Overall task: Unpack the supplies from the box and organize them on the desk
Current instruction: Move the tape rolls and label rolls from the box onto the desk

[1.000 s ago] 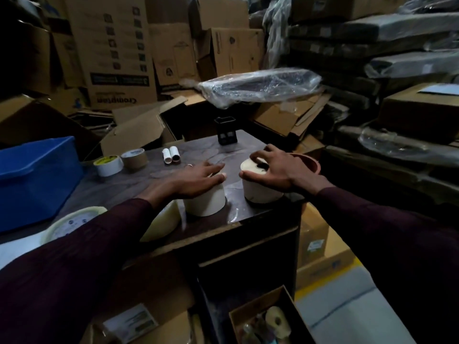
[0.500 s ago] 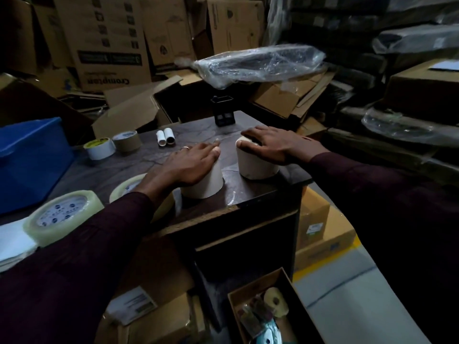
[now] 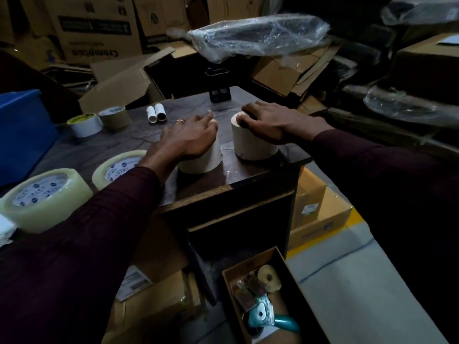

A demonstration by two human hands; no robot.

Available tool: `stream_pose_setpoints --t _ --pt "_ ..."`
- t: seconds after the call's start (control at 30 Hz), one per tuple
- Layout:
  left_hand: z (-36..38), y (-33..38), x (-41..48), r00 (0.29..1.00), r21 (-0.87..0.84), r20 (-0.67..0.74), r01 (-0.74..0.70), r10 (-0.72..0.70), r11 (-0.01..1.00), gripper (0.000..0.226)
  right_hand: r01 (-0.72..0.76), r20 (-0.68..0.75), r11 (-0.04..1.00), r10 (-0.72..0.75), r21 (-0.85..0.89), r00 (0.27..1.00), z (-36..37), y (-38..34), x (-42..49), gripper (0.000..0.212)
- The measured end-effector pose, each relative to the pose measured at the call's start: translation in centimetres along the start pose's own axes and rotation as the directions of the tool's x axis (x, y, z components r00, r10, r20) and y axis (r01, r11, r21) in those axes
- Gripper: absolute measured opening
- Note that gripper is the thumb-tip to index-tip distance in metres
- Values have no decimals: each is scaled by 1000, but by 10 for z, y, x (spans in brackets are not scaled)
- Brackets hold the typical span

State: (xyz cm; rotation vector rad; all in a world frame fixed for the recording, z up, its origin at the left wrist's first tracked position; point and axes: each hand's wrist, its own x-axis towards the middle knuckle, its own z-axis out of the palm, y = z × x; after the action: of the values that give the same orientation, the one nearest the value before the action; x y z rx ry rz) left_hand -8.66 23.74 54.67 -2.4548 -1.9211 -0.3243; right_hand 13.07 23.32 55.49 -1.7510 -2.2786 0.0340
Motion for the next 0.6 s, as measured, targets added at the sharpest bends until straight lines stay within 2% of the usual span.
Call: stream_pose_setpoints --t 0.13,0.23,0.33,0.43,0.5,0.6 --pt "2 -3 3 999 16 8 34 -34 999 68 5 -10 1000 -4 19 1000 -1 0 2 62" --pt "4 -5 9 1000 27 25 -6 6 1000 82 8 -12 999 -7 34 1000 -1 3 3 61" --pt "8 -10 16 1000 43 21 -10 10 999 86 5 -12 999 -4 51 1000 0 2 4 62" --pt "12 -13 19 1000 70 1 -27 27 997 83 2 -26 999 -1 50 1000 1 1 1 63" --pt "15 -16 22 1000 27 -2 -13 13 1000 80 -19 -24 999 20 51 1000 2 0 0 67" --pt "10 -6 8 998 -20 -40 41 -42 999 78 -25 -143 993 41 114 989 9 -2 -8 73"
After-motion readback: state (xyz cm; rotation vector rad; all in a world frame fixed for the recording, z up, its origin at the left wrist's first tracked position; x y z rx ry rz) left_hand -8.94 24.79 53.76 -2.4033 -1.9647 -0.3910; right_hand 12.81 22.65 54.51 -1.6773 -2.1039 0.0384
